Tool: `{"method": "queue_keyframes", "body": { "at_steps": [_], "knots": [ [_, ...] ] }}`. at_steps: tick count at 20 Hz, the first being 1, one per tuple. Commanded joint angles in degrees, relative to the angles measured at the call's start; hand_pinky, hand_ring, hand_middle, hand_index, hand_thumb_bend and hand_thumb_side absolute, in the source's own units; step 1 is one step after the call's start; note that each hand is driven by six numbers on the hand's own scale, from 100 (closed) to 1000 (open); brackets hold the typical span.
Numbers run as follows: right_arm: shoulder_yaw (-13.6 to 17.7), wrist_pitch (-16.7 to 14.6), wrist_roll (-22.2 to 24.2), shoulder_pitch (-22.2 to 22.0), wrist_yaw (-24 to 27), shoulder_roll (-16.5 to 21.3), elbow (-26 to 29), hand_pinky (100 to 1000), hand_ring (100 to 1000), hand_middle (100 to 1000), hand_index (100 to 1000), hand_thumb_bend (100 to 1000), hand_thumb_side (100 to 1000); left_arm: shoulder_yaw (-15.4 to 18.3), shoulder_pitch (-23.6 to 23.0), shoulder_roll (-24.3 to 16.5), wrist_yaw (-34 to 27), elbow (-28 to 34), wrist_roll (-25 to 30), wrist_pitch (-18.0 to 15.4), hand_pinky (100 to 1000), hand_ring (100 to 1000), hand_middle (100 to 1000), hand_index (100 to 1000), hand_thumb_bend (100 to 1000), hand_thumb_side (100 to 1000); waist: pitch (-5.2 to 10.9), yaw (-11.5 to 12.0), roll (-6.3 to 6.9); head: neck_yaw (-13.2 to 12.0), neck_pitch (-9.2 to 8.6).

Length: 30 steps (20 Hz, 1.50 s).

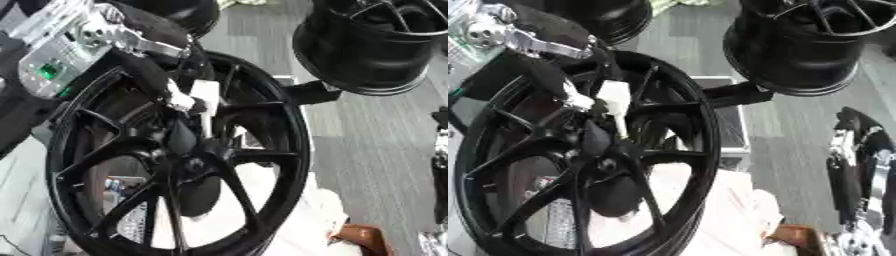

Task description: Pull the pin out of the wheel hub.

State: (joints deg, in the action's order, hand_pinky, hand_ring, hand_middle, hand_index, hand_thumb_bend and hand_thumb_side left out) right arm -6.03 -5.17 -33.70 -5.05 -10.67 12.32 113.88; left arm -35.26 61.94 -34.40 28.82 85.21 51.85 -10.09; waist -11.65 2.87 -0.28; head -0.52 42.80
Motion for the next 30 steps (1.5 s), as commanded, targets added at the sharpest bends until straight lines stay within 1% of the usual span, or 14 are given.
{"method": "queue_keyframes", "body": {
  "at_steps": [1, 4, 6, 7, 9, 16, 19, 25, 29, 30],
  "knots": [
    [0.03, 0.05, -0.01, 0.40, 0.27, 0.26, 0.71, 888, 836, 678, 749, 100, 732, 0.35, 0.74, -0.22, 0.55, -0.21, 0.12, -0.69, 830, 826, 736, 891, 364, 871, 0.67, -0.03, 0.03, -0.21, -0.25],
    [-0.01, 0.08, 0.03, 0.46, 0.30, 0.24, 0.71, 888, 836, 678, 749, 100, 732, 0.32, 0.67, 0.02, 0.92, -0.59, 0.12, -1.02, 822, 815, 720, 883, 364, 862, 0.59, -0.04, 0.04, -0.25, -0.29],
    [-0.01, 0.04, 0.04, 0.47, 0.34, 0.24, 0.71, 888, 836, 678, 749, 100, 732, 0.42, 0.65, 0.14, 1.07, -0.81, 0.12, -1.06, 812, 805, 708, 878, 342, 847, 0.57, -0.04, 0.03, -0.26, -0.28],
    [-0.02, 0.03, 0.06, 0.47, 0.36, 0.24, 0.71, 888, 836, 678, 749, 100, 732, 0.50, 0.68, 0.21, 1.16, -0.88, 0.12, -1.01, 808, 801, 707, 876, 333, 823, 0.55, -0.04, 0.03, -0.27, -0.29],
    [-0.05, 0.04, 0.10, 0.51, 0.41, 0.22, 0.71, 888, 836, 678, 749, 100, 733, 0.67, 0.72, 0.33, 1.43, -0.91, 0.12, -0.91, 811, 805, 726, 881, 341, 814, 0.52, -0.04, 0.02, -0.28, -0.35],
    [-0.08, 0.12, 0.16, 0.57, 0.45, 0.03, 0.71, 889, 836, 678, 750, 100, 734, 0.82, 0.47, 0.64, 2.24, -1.49, 0.12, -1.04, 803, 798, 723, 888, 320, 793, 0.32, -0.13, -0.03, -0.31, -0.59],
    [-0.10, 0.14, 0.18, 0.56, 0.45, -0.06, 0.71, 889, 836, 678, 750, 100, 734, 0.91, 0.48, 0.91, 2.21, -1.66, 0.12, -1.04, 793, 783, 702, 881, 290, 759, 0.29, -0.15, -0.08, -0.33, -0.61],
    [-0.10, 0.18, 0.23, 0.58, 0.47, -0.13, 0.71, 889, 836, 678, 750, 100, 734, 1.19, 0.44, 1.39, 1.66, -1.66, -1.30, 0.43, 757, 724, 628, 836, 175, 677, 0.27, -0.17, -0.14, -0.34, -0.68],
    [-0.09, 0.22, 0.23, 0.60, 0.48, -0.27, 0.71, 889, 836, 678, 750, 100, 735, 1.16, 0.31, 1.89, 1.50, -1.97, -3.56, 1.58, 734, 685, 596, 809, 156, 661, 0.19, -0.24, -0.20, -0.37, -0.73],
    [-0.10, 0.23, 0.25, 0.62, 0.49, -0.31, 0.71, 889, 836, 678, 750, 100, 735, 1.14, 0.29, 2.03, 1.59, -2.01, -4.10, 1.65, 727, 673, 585, 793, 164, 637, 0.17, -0.26, -0.21, -0.36, -0.77]
  ]
}}
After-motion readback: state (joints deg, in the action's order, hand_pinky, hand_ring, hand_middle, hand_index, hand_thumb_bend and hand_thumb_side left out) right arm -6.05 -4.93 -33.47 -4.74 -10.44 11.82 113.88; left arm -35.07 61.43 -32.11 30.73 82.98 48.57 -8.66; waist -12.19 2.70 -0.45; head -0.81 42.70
